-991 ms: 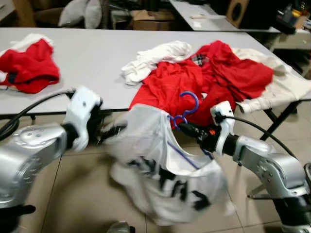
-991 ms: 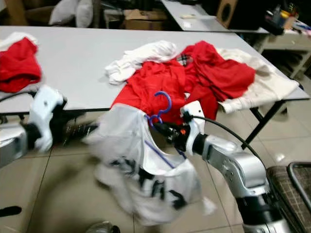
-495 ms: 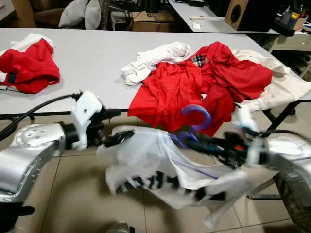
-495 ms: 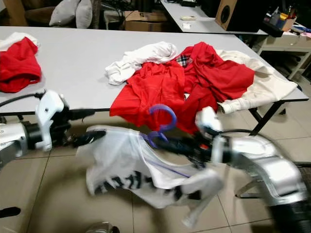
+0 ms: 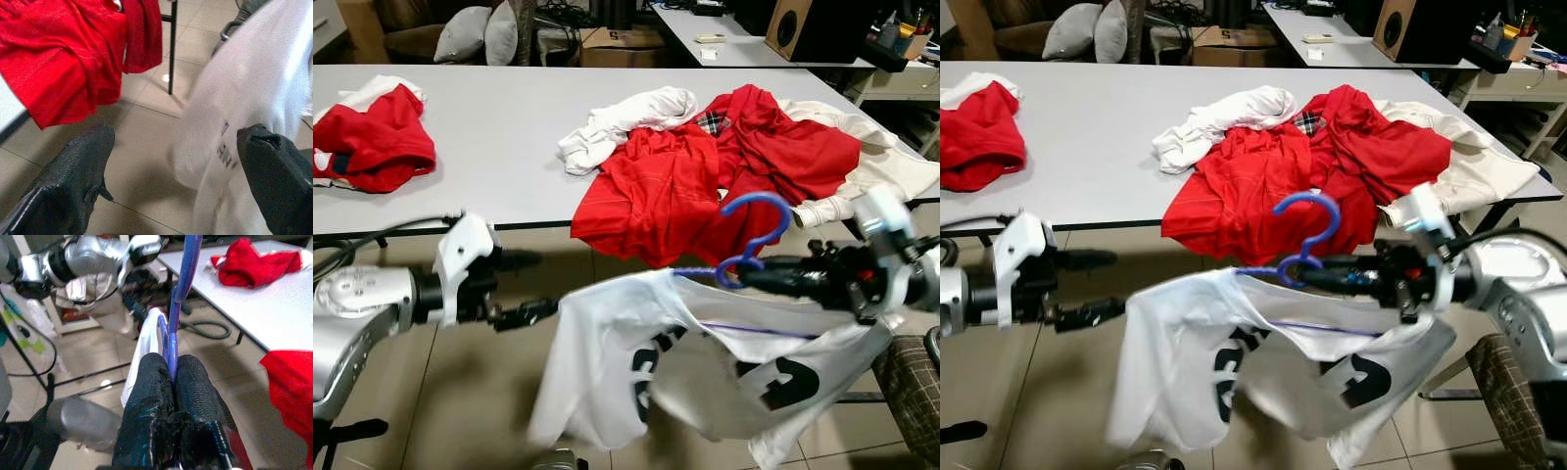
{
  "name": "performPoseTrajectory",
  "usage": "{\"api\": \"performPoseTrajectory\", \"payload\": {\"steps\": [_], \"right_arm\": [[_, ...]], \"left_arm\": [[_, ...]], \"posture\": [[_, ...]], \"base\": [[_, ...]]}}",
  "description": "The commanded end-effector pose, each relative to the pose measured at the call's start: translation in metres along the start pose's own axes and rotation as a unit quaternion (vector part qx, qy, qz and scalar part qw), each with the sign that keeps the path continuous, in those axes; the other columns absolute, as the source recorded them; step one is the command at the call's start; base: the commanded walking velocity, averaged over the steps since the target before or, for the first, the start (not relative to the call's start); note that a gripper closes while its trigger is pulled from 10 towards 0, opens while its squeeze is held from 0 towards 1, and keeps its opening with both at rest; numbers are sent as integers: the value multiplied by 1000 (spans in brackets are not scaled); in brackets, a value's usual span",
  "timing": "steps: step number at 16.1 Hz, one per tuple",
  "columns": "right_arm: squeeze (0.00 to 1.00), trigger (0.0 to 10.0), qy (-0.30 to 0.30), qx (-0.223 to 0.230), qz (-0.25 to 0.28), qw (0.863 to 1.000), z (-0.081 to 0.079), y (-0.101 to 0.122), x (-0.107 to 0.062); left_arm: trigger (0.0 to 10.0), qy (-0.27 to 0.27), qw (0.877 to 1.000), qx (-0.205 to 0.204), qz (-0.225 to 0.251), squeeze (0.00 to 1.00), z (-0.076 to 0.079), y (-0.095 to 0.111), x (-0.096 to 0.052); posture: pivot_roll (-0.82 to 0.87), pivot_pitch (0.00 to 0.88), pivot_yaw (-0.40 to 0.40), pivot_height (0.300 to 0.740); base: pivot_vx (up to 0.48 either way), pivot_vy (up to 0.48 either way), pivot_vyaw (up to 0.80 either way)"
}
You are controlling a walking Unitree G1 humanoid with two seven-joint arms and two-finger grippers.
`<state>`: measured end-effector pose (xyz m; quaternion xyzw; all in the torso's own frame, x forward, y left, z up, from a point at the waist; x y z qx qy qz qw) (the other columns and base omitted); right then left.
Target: Hang hanger
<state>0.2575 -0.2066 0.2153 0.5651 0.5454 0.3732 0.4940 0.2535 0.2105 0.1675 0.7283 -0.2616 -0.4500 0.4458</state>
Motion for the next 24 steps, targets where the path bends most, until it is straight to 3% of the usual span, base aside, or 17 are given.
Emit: {"api": "performPoseTrajectory", "payload": {"steps": [1, 4, 7, 8, 9, 10, 19, 24], "right_arm": [[0, 10000, -3, -29, 20, 999, -1, 15, -9], [0, 10000, -22, -31, 28, 999, 3, 17, -15], [0, 10000, -12, -24, 54, 998, -2, 12, -9], [0, 10000, -15, -23, 56, 998, -1, 12, -10], [0, 10000, -15, -23, 57, 998, -1, 12, -11], [0, 10000, -16, -24, 63, 998, -1, 15, -13], [0, 10000, -37, -39, 87, 995, 8, 24, -14], [0, 10000, -37, -37, 84, 995, 9, 22, -13]], "left_arm": [[10000, -10, 1000, -1, 4, 0, 3, -1, 2], [10000, -20, 1000, -12, 19, 0, 9, -2, 5], [9922, 13, 998, -24, 54, 0, 5, 1, 22], [7529, 25, 998, -27, 53, 0, 2, -1, 24], [4314, 30, 998, -28, 55, 0, 1, -2, 25], [0, 50, 997, -30, 58, 0, -4, -4, 28], [0, 92, 990, -64, 84, 0, 0, -4, 39], [0, 139, 983, -73, 92, 0, -9, -4, 38]], "posture": [[78, 0, -7, 740], [73, 0, 3, 740], [74, 0, 11, 740], [74, 0, 11, 740], [74, 0, 12, 740], [69, 0, 18, 740], [77, 0, 18, 740], [79, 0, 12, 740]], "base": [[0, 0, 0], [0, 0, 0], [0, 0, 0], [0, 0, 0], [0, 0, 0], [0, 0, 0], [0, 0, 0], [0, 0, 0]]}}
Point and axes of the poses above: a point about 5 cm out from each wrist's last joint towards the gripper, its own x axis pointing out of the wrist towards the gripper, its own y axis along the axis of the wrist's last joint, z = x × y, the point moved 1 cm from there along x, pointing out of the wrist towards the gripper, and after that the axes turned 10 degrees about x, right-handed, at the moved point
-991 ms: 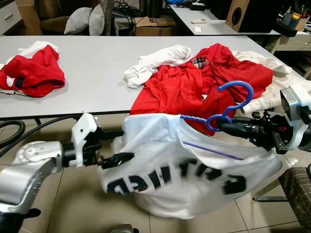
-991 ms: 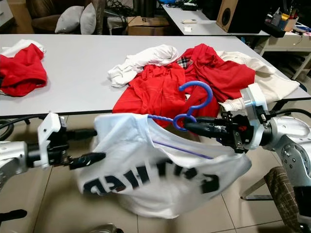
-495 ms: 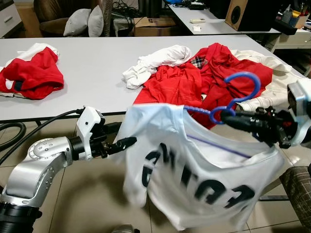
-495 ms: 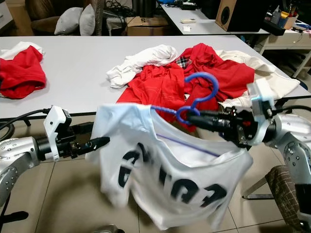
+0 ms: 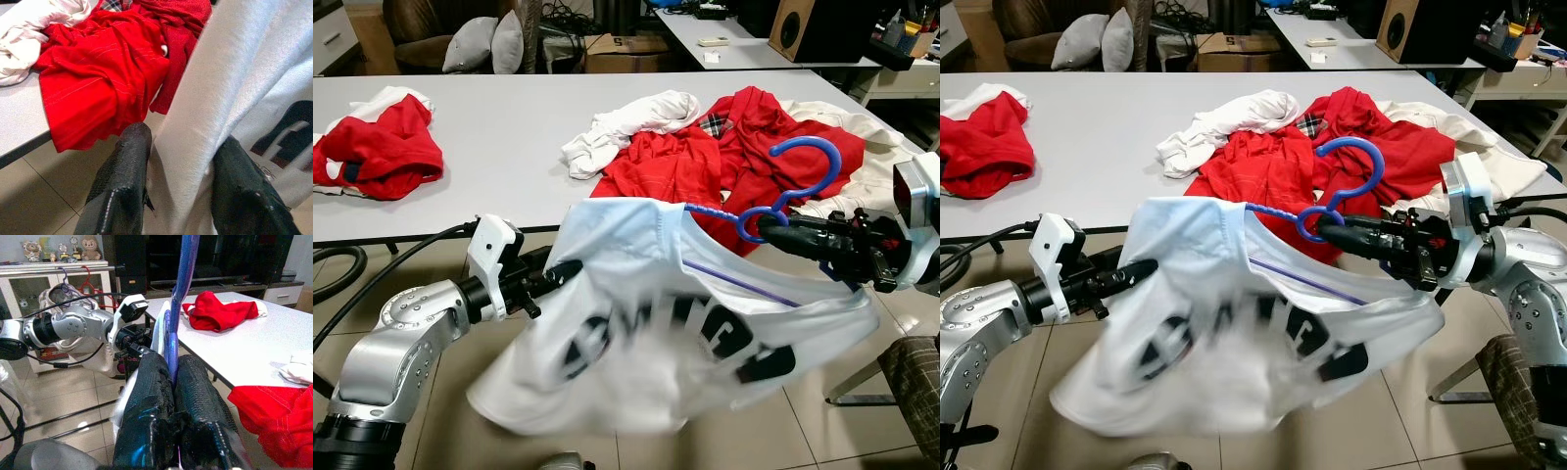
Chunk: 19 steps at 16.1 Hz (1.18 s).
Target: Hang hanger
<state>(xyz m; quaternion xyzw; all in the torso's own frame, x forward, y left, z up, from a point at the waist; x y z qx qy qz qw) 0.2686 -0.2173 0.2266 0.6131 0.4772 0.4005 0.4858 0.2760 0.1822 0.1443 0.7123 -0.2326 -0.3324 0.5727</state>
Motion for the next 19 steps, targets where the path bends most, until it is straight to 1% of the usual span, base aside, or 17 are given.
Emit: {"api": "performPoseTrajectory", "payload": {"steps": [1, 4, 6, 8, 10, 11, 12, 13, 14, 15, 16, 18, 19], "right_arm": [[0, 10000, -3, -24, 3, 1000, 0, 9, -1], [0, 10000, -6, -24, -1, 1000, 2, 7, -1], [0, 10000, -10, -25, -3, 1000, 4, 7, 0], [0, 10000, -8, -26, -2, 1000, 5, 8, 1], [0, 10000, -7, -26, -2, 1000, 5, 8, 1], [0, 10000, -6, -26, -3, 1000, 5, 8, 2], [0, 10000, -6, -26, -2, 1000, 5, 8, 2], [0, 10000, -6, -25, -2, 1000, 5, 7, 2], [0, 10000, -5, -25, -3, 1000, 5, 6, 2], [0, 10000, -7, -24, -7, 1000, 5, 4, 3], [0, 10000, -13, -25, -8, 1000, 6, 4, 4], [0, 10000, -25, -27, -7, 999, 9, 4, 5], [0, 10000, -27, -26, -6, 999, 10, 4, 6]], "left_arm": [[0, 13, 1000, 10, 1, 0, -6, 5, -3], [0, 0, 1000, 1, 1, 0, -4, 6, -9], [0, 1, 1000, 1, -1, 0, -5, 6, -11], [0, 12, 1000, 3, -1, 0, -6, 6, -9], [0, 12, 1000, 4, 0, 0, -4, 6, -5], [0, 12, 1000, 17, 1, 0, -2, 6, -4], [6549, 11, 999, 30, 4, 0, 0, 6, -4], [10000, 0, 999, 30, 18, 0, 4, 8, -4], [10000, -11, 999, 19, 29, 678, 7, 9, -5], [10000, -15, 999, 23, 37, 1000, 9, 9, -9], [10000, 6, 998, 52, 36, 1000, 5, 7, -13], [10000, 19, 996, 76, 41, 1000, 2, 10, -20], [10000, 28, 995, 85, 54, 1000, 1, 15, -22]], "posture": [[80, 0, 11, 740], [85, 0, 7, 740], [88, 0, 4, 740], [94, 0, -1, 740], [94, 0, -1, 740], [92, 0, 1, 740], [91, 0, 2, 740], [91, 0, 2, 740], [91, 0, 2, 740], [89, 0, 4, 740], [89, 0, 3, 740], [91, 0, 0, 740], [93, 0, -2, 740]], "base": [[0, 0, 0], [0, 0, 0], [0, 0, 0], [0, 0, 0], [0, 0, 0], [0, 0, 0], [0, 0, 0], [0, 0, 0], [0, 0, 0], [0, 0, 0], [0, 0, 0], [0, 0, 0], [0, 0, 0]]}}
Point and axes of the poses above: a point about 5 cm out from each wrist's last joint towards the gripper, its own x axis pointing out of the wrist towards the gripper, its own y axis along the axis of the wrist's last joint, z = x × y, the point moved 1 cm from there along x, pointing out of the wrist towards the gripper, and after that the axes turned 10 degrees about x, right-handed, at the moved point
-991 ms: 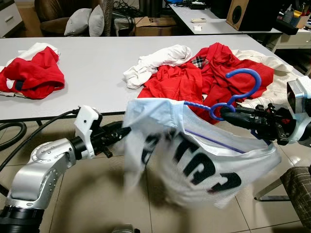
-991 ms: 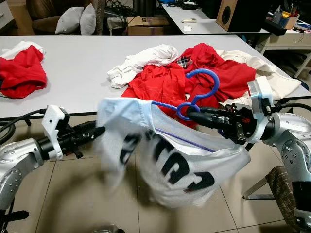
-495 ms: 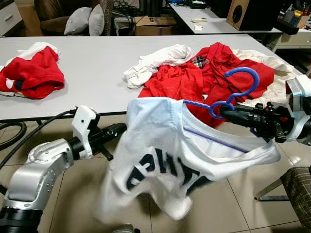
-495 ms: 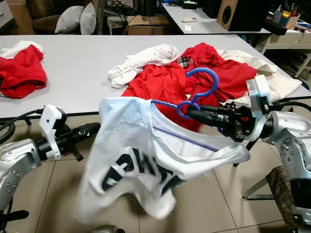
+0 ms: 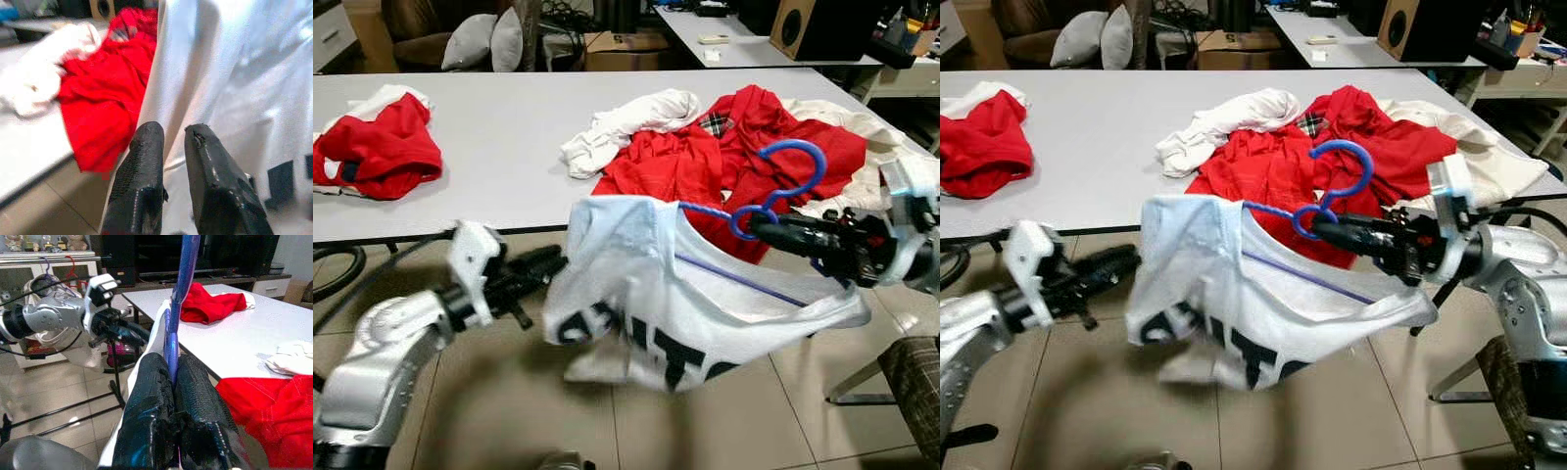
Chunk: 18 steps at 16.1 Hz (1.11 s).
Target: Hang hanger
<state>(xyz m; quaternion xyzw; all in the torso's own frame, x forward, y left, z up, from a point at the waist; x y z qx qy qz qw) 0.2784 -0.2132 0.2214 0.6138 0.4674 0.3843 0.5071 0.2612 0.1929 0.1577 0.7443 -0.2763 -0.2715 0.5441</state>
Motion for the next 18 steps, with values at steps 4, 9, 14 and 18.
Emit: {"api": "performPoseTrajectory", "payload": {"steps": [4, 9, 14, 18], "right_arm": [[0, 10000, -22, -19, 8, 1000, 7, 6, 12], [0, 10000, -18, -23, 17, 999, 5, 9, 19], [0, 10000, -11, -23, 22, 999, 3, 10, 21], [0, 10000, -4, -22, 25, 999, 1, 10, 23]], "left_arm": [[10000, 7, 998, 43, 33, 1000, 2, 22, 12], [10000, 44, 996, 63, 46, 1000, 11, 23, 37], [0, 107, 991, 79, 17, 27, 2, 15, 44], [0, 134, 988, 71, 21, 0, 0, 16, 53]], "posture": [[103, 0, -14, 740], [91, 0, -13, 740], [93, 0, -11, 740], [86, 0, -5, 740]], "base": [[0, 0, 0], [0, 0, 0], [0, 0, 0], [0, 0, 0]]}}
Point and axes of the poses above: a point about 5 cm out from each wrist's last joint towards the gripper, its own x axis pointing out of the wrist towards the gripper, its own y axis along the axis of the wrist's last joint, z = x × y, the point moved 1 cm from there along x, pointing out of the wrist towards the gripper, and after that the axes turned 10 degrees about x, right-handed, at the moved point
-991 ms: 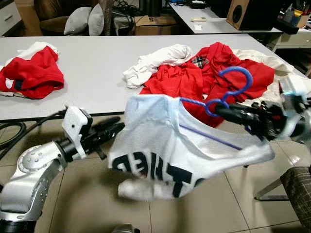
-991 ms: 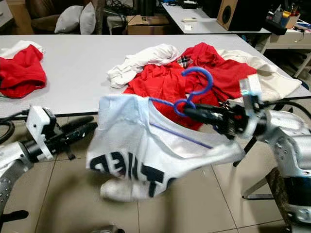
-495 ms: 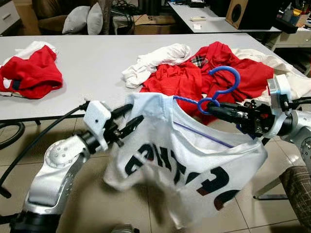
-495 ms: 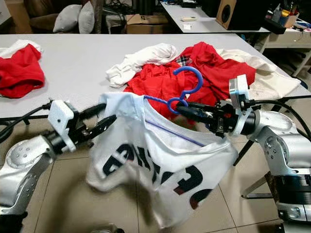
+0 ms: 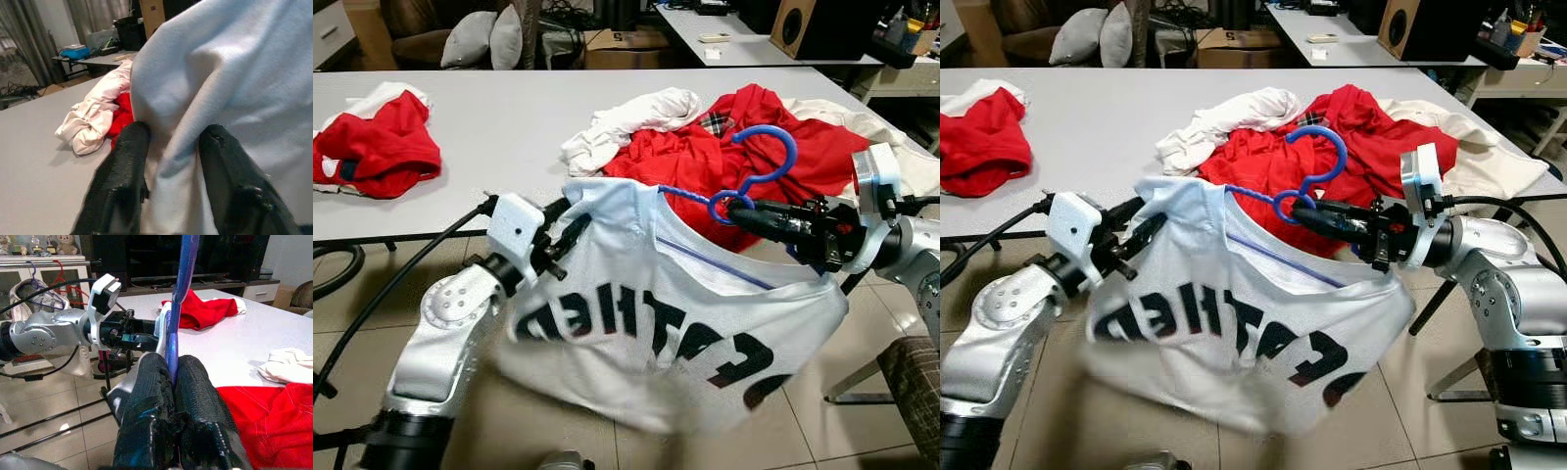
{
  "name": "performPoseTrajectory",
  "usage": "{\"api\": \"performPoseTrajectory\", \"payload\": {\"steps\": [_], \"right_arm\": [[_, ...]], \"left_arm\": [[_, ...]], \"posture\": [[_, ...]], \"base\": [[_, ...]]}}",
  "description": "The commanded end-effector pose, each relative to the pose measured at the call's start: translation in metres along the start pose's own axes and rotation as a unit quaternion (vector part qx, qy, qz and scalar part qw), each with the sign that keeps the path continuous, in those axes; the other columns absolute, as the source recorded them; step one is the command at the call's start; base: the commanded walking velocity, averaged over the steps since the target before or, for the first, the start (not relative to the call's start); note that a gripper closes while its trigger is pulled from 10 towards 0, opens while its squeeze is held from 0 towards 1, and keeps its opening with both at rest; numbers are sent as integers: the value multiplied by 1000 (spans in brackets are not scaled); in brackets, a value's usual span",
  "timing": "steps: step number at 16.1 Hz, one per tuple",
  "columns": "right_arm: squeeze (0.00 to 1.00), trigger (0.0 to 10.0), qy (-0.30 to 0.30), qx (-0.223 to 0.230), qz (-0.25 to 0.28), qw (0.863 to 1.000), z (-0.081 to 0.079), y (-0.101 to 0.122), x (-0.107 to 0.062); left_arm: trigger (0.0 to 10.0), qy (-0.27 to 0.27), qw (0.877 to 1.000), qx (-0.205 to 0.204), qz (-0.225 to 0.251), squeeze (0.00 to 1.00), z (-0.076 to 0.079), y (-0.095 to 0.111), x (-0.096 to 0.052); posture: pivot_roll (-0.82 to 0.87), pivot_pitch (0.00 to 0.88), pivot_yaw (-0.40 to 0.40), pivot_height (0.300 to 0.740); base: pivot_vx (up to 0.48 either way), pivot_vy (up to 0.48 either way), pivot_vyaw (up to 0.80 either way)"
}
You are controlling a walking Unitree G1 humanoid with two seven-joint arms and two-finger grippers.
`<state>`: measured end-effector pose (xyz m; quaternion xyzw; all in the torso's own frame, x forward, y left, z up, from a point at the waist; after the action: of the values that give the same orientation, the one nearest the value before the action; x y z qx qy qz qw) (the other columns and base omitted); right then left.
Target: Hang hanger
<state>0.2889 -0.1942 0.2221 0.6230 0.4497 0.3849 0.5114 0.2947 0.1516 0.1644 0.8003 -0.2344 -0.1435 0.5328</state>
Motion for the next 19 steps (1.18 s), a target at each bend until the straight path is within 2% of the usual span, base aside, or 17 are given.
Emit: {"api": "performPoseTrajectory", "payload": {"steps": [1, 12, 15, 18, 19], "right_arm": [[0, 10000, 10, -16, 11, 1000, -4, 9, 2], [0, 10000, -7, -10, -9, 1000, 2, 2, 1], [0, 10000, -14, -15, -25, 999, 4, -1, 2], [0, 10000, -12, -22, -63, 998, 3, -11, 2], [0, 10000, -11, -23, -67, 997, 3, -12, 2]], "left_arm": [[0, 8, 1000, 4, 7, 0, -2, 4, 2], [0, -32, 999, -3, 22, 0, 2, 7, -14], [0, -70, 997, -1, 32, 0, -8, 17, -23], [0, -152, 988, 7, -3, 0, -20, 24, -35], [0, -155, 988, 8, -6, 0, -21, 25, -36]], "posture": [[86, 0, -5, 740], [97, 0, -23, 740], [100, 0, -28, 740], [103, 0, -29, 740], [103, 0, -29, 740]], "base": [[0, 0, 0], [0, 0, 0], [0, 0, 0], [0, 0, 0], [0, 0, 0]]}}
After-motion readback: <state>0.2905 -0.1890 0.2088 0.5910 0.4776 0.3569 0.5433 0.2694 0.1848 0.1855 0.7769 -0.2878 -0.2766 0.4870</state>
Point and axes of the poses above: a point about 5 cm out from each wrist's last joint towards the gripper, its own x axis pointing out of the wrist towards the gripper, its own y axis along the axis of the wrist's last joint, z = x × y, the point moved 1 cm from there along x, pointing out of the wrist towards the gripper, and after that the axes turned 10 degrees about x, right-handed, at the moved point
